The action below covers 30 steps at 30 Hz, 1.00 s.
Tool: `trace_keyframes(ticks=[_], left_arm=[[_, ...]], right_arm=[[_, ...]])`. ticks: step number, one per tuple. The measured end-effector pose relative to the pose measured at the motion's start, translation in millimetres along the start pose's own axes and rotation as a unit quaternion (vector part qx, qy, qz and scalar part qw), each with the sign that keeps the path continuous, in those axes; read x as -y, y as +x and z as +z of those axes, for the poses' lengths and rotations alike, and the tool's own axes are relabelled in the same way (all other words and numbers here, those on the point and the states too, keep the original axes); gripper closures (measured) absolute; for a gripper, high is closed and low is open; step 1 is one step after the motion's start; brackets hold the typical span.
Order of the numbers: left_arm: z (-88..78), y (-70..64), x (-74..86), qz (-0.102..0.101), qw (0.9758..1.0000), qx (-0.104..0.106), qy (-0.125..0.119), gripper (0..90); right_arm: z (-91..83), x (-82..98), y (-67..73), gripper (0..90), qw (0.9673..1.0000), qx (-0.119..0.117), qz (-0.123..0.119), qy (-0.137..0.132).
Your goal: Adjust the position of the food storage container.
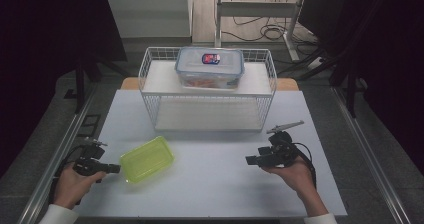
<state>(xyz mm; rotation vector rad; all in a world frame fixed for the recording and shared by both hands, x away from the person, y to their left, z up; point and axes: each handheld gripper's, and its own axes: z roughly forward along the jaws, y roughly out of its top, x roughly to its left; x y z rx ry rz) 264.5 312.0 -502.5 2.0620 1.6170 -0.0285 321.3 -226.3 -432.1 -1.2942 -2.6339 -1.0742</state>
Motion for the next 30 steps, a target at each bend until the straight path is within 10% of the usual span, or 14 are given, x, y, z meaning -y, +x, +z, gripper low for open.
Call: trace_keyframes(ticks=[13,30], left_arm=[[15.1,-4.1,-28.9,-0.002,1.0000,0.003,-0.003,90.0],[42.9,-47.1,-62.6,0.037,0.9986,0.037,0.007,90.0]], right_arm=[[2.0,-0.4,-0.6,30.2,1.0000,0.000,0.000,0.003],[-2.1,0.4,-3.9,29.9,1.0000,0.000,0.005,-0.003]])
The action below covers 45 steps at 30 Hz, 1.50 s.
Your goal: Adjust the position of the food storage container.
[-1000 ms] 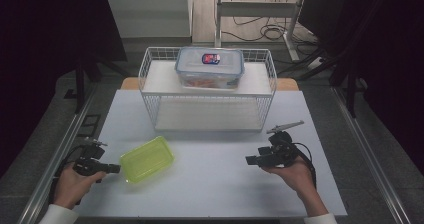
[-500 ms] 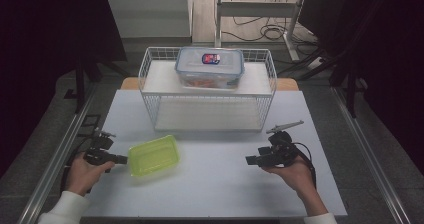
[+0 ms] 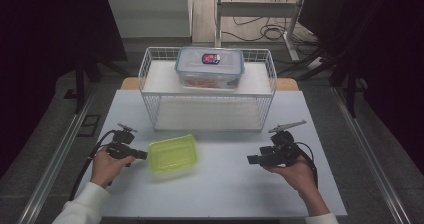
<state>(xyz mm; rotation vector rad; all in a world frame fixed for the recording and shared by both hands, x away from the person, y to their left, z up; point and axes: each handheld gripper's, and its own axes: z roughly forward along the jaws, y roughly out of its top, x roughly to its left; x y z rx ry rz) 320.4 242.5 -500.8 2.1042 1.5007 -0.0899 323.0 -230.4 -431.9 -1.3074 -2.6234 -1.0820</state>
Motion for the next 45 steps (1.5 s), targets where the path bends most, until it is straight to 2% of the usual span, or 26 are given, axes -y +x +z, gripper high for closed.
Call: trace_keyframes(ticks=[7,8,10,12,13,15,20,25,29,30,31,32,33,34,35,36,37,38,39,40,41,42,43,44,45], left_arm=[[10.3,-13.0,-9.5,0.006,0.9999,0.014,-0.006,90.0],[12.9,-16.2,-11.0,0.001,0.9999,0.014,-0.010,90.0],[16.8,-21.2,-14.9,0.007,0.9998,0.015,-0.013,90.0],[23.4,-31.6,-21.0,0.011,0.9994,0.023,-0.023,90.0],[23.4,-31.6,-21.0,0.011,0.9994,0.023,-0.023,90.0],[28.4,-39.9,-25.1,0.016,0.9992,0.025,-0.025,90.0],[43.6,-56.0,-31.9,0.028,0.9986,0.040,-0.019,90.0],[48.5,-59.9,-33.7,0.031,0.9984,0.045,-0.015,90.0],[49.6,-60.5,-34.0,0.028,0.9981,0.051,-0.021,90.0],[46.8,-61.9,-32.1,0.026,0.9985,0.040,-0.028,90.0],[46.8,-61.9,-32.1,0.026,0.9985,0.040,-0.028,90.0],[39.4,-60.6,-29.3,0.034,0.9985,0.028,-0.033,90.0],[39.4,-60.6,-29.3,0.034,0.9985,0.028,-0.033,90.0],[28.5,-58.9,-25.2,0.036,0.9980,0.023,-0.047,90.0],[28.5,-58.9,-25.2,0.036,0.9980,0.023,-0.047,90.0],[14.9,-56.1,-19.2,0.036,0.9969,0.026,-0.066,90.0],[14.9,-56.1,-19.2,0.036,0.9969,0.026,-0.066,89.8],[2.3,-55.0,-11.0,0.035,0.9958,0.026,-0.081,88.1],[2.3,-55.0,-11.0,0.035,0.9958,0.026,-0.081,86.2],[-8.4,-53.8,-1.7,0.034,0.9945,0.039,-0.091,84.3],[-8.4,-53.8,-1.7,0.034,0.9945,0.039,-0.091,81.9],[-16.3,-54.4,7.5,0.029,0.9930,0.051,-0.103,78.2],[-16.3,-54.4,7.5,0.029,0.9930,0.051,-0.103,73.2],[-20.9,-54.7,13.5,0.028,0.9918,0.072,-0.101,66.0],[-20.9,-54.7,13.5,0.028,0.9918,0.072,-0.101,56.2]], right_arm=[[2.1,-0.2,0.0,29.9,1.0000,0.000,0.000,0.004],[2.3,-0.2,0.1,29.8,1.0000,0.000,-0.001,0.004],[2.7,-0.2,0.2,29.8,1.0000,0.000,0.000,0.005],[3.3,0.1,-0.5,29.8,1.0000,0.001,0.002,0.008],[3.4,0.1,-1.1,29.8,1.0000,0.002,0.000,0.008],[3.7,0.2,-1.2,29.8,1.0000,0.002,0.000,0.009],[3.7,0.9,-1.4,29.7,1.0000,0.002,0.001,0.008],[2.9,1.4,-2.2,29.7,1.0000,0.001,0.003,0.009],[2.9,1.2,-2.6,29.7,0.9999,0.001,0.003,0.009],[3.0,1.0,-2.5,29.8,1.0000,0.003,0.003,0.007],[3.0,1.0,-2.5,29.8,1.0000,0.003,0.003,0.007],[2.7,1.0,-2.3,29.8,1.0000,0.003,0.003,0.005],[2.7,1.0,-2.3,29.8,1.0000,0.003,0.003,0.005],[2.1,1.3,-1.9,29.7,1.0000,0.005,0.004,0.003],[2.1,1.3,-1.9,29.7,1.0000,0.005,0.004,0.003],[1.1,2.1,-1.5,28.8,0.9999,0.010,0.004,-0.002],[1.1,2.1,-1.5,28.8,0.9999,0.010,0.004,-0.002],[-1.1,3.0,-0.9,28.5,0.9998,0.019,0.001,-0.011],[-1.1,3.0,-0.9,28.5,0.9998,0.019,0.001,-0.011],[-3.0,4.1,-0.2,27.7,0.9996,0.021,-0.001,-0.019],[-3.0,4.1,-0.2,27.7,0.9996,0.021,-0.001,-0.019],[-3.2,4.9,0.2,26.2,0.9995,0.023,-0.003,-0.020],[-3.2,4.9,0.2,26.2,0.9995,0.023,-0.003,-0.020],[-1.4,5.1,1.0,24.8,0.9995,0.025,-0.004,-0.018],[-1.4,5.1,1.0,24.8,0.9995,0.025,-0.004,-0.018]])
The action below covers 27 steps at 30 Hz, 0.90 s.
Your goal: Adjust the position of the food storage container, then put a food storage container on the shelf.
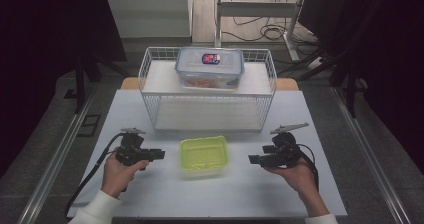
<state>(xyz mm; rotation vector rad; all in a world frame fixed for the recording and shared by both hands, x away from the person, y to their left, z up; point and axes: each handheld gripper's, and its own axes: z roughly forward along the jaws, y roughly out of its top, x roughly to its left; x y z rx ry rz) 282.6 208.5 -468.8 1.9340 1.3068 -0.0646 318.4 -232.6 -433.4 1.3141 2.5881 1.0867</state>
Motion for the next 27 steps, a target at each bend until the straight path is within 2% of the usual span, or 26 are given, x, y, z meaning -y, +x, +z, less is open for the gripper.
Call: trace_keyframes(ticks=[2,3,4,5,6,9,12,16,20,23,27], left_arm=[[-4.9,-1.5,2.0,-0.002,1.0000,0.005,0.000,43.1],[-8.0,-2.1,3.0,-0.004,1.0000,0.003,-0.008,43.1],[-13.9,-2.7,4.0,-0.007,0.9998,0.007,-0.020,33.5],[-13.9,-2.7,4.0,-0.007,0.9998,0.007,-0.020,29.6],[-17.2,-2.9,4.8,-0.009,0.9995,0.007,-0.028,29.6],[-28.1,-1.3,8.8,-0.014,0.9987,0.014,-0.048,21.4],[-30.1,-0.5,10.9,-0.012,0.9986,0.009,-0.051,19.8],[-27.0,-1.7,10.7,-0.010,0.9982,0.016,-0.056,19.3],[-21.0,-2.0,8.8,-0.022,0.9976,0.024,-0.061,20.0],[-17.1,-1.1,7.2,-0.030,0.9970,0.030,-0.064,26.0],[-4.0,0.6,4.1,-0.043,0.9970,0.038,-0.052,28.6]], right_arm=[[4.5,-0.9,1.9,21.6,1.0000,-0.003,-0.002,0.001],[4.5,-0.9,1.9,21.6,1.0000,-0.003,-0.002,0.001],[6.7,-1.6,4.4,19.6,0.9999,-0.007,-0.007,-0.004],[6.7,-1.6,4.4,19.6,0.9999,-0.007,-0.007,-0.004],[7.6,-2.1,5.3,19.3,0.9999,-0.009,-0.009,-0.008],[10.8,-4.4,8.1,19.2,0.9996,-0.026,0.000,-0.014],[12.3,-4.4,9.9,19.2,0.9995,-0.026,0.002,-0.015],[14.7,-4.2,11.7,19.9,0.9994,-0.029,0.011,-0.013],[15.1,-4.2,12.8,21.2,0.9991,-0.035,0.020,-0.013],[19.4,-5.7,14.6,21.8,0.9986,-0.042,0.029,-0.013],[29.6,-9.8,15.8,23.3,0.9975,-0.054,0.045,-0.010]])
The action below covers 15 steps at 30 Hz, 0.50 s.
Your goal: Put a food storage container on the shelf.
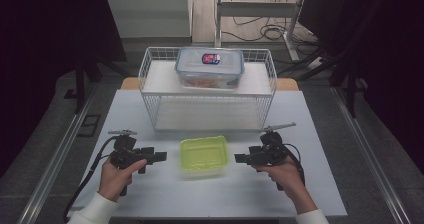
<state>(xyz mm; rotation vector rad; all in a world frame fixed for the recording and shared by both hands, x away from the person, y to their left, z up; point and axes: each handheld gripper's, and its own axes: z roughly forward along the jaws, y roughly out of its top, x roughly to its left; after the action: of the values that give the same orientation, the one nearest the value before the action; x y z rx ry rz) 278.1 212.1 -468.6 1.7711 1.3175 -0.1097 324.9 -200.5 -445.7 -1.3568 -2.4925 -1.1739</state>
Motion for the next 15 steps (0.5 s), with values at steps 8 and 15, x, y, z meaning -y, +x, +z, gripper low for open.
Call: trace_keyframes(ticks=[8,15], left_arm=[[18.9,8.4,-5.2,-0.030,0.9994,0.011,0.014,30.8],[35.8,11.8,-5.5,-0.056,0.9977,0.026,0.028,32.8]], right_arm=[[18.9,-5.2,2.8,24.9,0.9999,-0.005,0.006,0.014],[29.0,-9.7,-4.5,28.0,0.9996,-0.011,0.021,0.012]])
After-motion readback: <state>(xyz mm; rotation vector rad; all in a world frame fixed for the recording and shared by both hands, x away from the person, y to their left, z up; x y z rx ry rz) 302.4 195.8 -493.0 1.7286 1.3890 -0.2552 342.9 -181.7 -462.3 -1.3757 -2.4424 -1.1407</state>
